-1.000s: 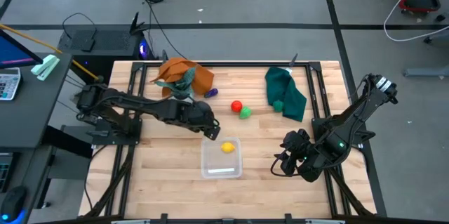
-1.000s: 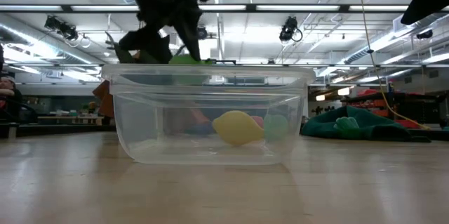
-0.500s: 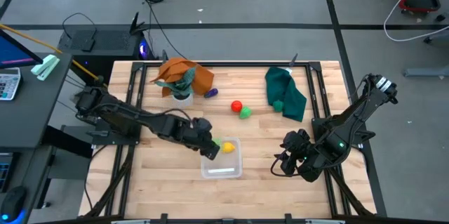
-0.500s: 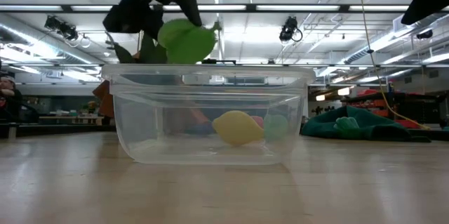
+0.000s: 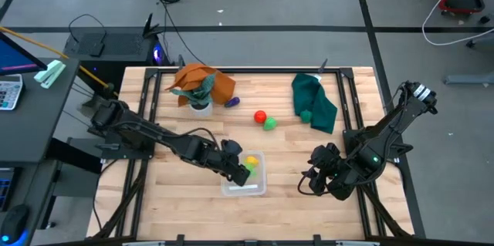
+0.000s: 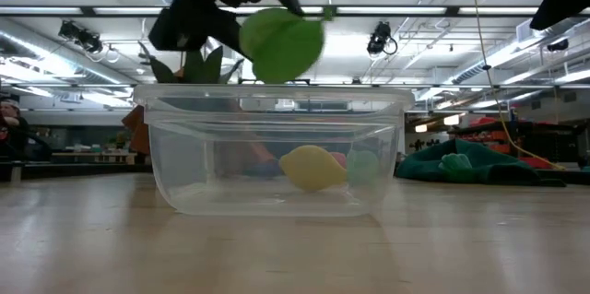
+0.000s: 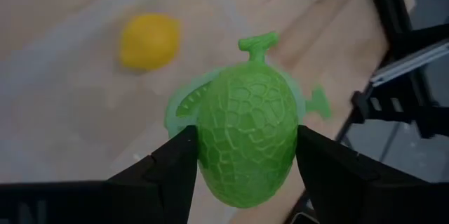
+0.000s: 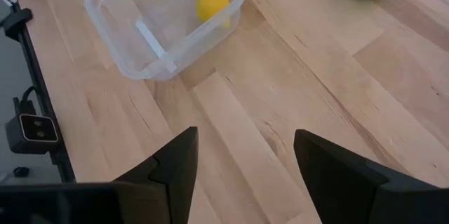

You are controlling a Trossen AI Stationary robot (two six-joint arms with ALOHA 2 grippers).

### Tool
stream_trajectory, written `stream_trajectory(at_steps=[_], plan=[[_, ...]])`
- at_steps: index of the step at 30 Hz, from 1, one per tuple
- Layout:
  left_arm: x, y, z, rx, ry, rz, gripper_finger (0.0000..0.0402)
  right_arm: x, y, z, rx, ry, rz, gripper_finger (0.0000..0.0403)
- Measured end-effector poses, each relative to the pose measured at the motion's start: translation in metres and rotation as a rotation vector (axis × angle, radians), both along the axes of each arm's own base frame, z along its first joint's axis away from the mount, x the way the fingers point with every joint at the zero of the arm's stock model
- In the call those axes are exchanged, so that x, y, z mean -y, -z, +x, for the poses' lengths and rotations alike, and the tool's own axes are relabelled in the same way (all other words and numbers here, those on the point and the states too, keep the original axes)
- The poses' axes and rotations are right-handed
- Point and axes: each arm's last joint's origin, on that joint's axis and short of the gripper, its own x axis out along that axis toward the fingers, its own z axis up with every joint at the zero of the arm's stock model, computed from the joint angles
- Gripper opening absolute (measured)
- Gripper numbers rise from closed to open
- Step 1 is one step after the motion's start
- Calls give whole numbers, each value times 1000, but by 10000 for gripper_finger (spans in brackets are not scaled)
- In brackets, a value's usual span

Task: Pick and placing Produce into tupperware
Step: Put the melon into the transparent bin

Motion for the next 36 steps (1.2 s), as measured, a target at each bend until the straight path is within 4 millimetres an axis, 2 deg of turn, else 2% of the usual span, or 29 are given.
stream_trajectory(at_steps=[12, 18, 20, 25, 36], plan=[[7, 15, 27, -108, 110, 88, 224, -2, -1, 1, 8, -23, 5, 199], [7, 29, 32, -223, 146, 117, 223, -2, -1, 1, 12, -24, 8, 199], [9, 30, 36, -211, 158, 113, 222, -2, -1, 2, 12, -25, 8, 199], [8, 40, 37, -252, 171, 112, 226, -2, -1, 2, 12, -30, 8, 199], [5, 40, 36, -274, 181, 122, 227, -2, -1, 2, 15, -38, 5, 199]])
